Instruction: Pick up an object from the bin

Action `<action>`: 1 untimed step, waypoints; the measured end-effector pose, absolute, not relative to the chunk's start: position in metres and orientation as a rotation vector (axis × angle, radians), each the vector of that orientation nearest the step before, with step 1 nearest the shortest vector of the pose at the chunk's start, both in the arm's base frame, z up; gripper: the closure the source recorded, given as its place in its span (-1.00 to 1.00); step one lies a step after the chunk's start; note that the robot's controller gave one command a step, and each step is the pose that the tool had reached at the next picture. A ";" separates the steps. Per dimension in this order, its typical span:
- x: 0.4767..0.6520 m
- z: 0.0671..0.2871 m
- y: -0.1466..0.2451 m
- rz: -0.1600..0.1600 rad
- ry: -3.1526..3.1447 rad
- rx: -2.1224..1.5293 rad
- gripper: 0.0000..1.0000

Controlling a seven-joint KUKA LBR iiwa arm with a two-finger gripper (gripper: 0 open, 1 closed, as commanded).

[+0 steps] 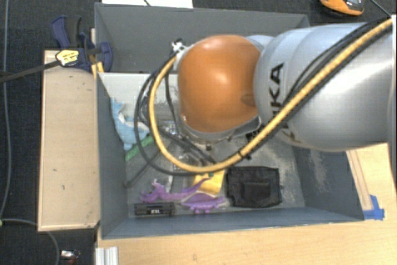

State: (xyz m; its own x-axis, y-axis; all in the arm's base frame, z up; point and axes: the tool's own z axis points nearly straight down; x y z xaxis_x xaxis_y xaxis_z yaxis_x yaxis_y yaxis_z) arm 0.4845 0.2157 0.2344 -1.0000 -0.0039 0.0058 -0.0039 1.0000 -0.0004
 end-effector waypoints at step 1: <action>0.487 0.238 0.214 -0.002 -3.143 -0.004 -1.00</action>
Offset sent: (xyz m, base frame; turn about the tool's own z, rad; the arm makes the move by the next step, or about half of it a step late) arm -0.0029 -0.0577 -0.1644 -0.1025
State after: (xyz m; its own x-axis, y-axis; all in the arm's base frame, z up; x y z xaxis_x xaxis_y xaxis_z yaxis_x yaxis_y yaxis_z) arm 0.4865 0.2141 0.2384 -1.0000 0.0023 -0.0019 0.0023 1.0000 0.0015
